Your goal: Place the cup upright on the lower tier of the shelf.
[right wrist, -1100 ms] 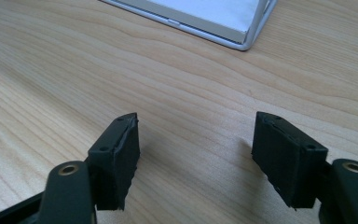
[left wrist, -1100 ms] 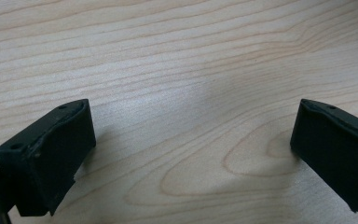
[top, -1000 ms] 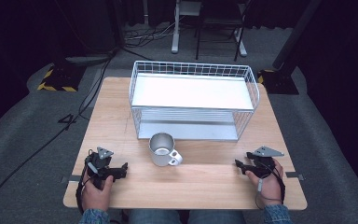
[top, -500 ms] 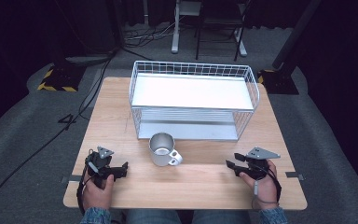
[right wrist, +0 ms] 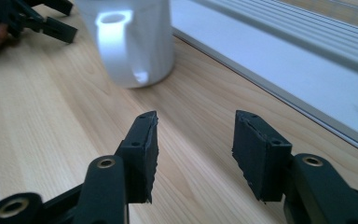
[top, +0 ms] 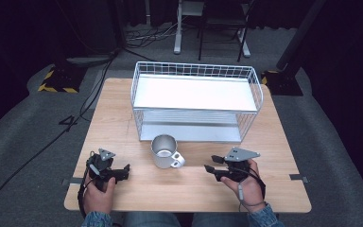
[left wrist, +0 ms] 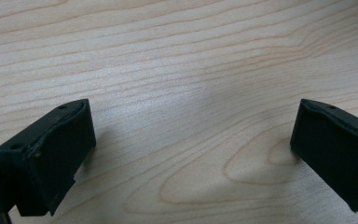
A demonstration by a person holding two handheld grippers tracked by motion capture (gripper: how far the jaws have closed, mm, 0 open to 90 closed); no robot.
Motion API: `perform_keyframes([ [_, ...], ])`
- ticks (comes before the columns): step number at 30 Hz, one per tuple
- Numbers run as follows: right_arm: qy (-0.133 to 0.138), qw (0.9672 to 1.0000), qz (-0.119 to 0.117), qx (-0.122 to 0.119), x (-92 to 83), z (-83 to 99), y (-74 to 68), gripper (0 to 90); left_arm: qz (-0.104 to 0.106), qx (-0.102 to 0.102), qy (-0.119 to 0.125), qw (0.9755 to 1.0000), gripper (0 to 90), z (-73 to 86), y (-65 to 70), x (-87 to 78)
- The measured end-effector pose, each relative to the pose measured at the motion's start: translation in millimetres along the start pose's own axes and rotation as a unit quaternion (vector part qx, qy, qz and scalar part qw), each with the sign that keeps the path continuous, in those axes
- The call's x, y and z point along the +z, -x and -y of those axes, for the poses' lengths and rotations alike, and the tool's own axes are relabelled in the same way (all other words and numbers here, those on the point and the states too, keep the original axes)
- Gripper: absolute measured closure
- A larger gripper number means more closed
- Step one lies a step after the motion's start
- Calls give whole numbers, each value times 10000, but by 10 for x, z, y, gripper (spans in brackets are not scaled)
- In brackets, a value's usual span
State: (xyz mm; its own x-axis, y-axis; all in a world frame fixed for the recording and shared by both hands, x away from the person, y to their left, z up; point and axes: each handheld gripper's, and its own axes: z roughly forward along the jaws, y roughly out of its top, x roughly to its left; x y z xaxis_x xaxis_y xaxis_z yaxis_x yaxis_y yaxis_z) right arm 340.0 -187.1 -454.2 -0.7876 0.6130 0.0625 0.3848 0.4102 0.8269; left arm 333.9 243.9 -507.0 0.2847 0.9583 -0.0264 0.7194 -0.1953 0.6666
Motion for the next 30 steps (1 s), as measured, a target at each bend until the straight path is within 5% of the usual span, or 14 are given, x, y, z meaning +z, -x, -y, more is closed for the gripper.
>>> perform_keyframes([
  [12,-53,9983,-502,-294,343,-237,-266,476,38,28,5,10000,3,14,11,-10],
  [21,-158,9965,-766,-284,540,-327,-399,459,20,16,12,10000,2,5,18,-1],
  [30,-171,9973,-642,-301,678,-398,-367,567,18,5,3,10000,2,-1,20,4],
])
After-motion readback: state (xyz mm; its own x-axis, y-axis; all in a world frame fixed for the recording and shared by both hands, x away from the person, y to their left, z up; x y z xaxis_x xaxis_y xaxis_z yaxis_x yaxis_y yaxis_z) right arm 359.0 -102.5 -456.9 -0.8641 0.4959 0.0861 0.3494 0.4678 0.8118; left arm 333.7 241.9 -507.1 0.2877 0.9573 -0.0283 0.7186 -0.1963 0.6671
